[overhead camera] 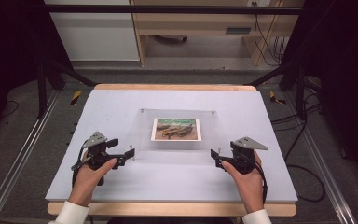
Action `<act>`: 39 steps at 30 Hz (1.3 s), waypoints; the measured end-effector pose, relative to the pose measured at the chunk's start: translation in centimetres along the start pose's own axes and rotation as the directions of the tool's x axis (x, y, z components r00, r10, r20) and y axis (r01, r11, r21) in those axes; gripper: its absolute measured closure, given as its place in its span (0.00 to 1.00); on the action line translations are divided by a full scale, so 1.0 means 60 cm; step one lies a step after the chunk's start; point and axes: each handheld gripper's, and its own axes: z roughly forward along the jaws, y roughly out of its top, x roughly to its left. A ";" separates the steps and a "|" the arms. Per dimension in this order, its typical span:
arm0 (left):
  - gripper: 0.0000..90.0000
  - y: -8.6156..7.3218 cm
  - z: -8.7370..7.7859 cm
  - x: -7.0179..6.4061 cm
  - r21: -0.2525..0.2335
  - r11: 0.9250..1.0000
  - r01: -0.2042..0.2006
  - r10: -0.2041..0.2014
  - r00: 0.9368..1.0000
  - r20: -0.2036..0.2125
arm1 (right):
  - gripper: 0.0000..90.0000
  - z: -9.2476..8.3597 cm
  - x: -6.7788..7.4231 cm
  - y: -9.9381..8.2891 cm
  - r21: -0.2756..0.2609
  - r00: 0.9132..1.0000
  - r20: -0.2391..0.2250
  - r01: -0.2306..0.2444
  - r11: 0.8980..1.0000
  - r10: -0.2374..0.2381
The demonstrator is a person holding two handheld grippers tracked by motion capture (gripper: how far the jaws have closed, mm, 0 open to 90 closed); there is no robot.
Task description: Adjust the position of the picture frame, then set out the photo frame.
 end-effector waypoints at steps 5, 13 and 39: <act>0.12 0.030 0.017 0.005 0.050 0.999 -0.017 0.018 1.000 -0.024 | 0.18 0.005 -0.004 0.037 0.000 1.000 0.009 -0.001 1.000 0.001; 0.13 0.032 0.068 0.020 0.100 0.995 0.017 -0.014 1.000 -0.028 | 0.16 0.062 -0.023 0.056 0.107 0.999 -0.035 -0.033 0.994 0.037; 0.15 0.004 0.108 0.034 0.135 0.967 0.217 -0.229 0.971 0.074 | 0.16 0.092 -0.045 0.025 0.193 0.958 -0.118 -0.237 0.952 0.262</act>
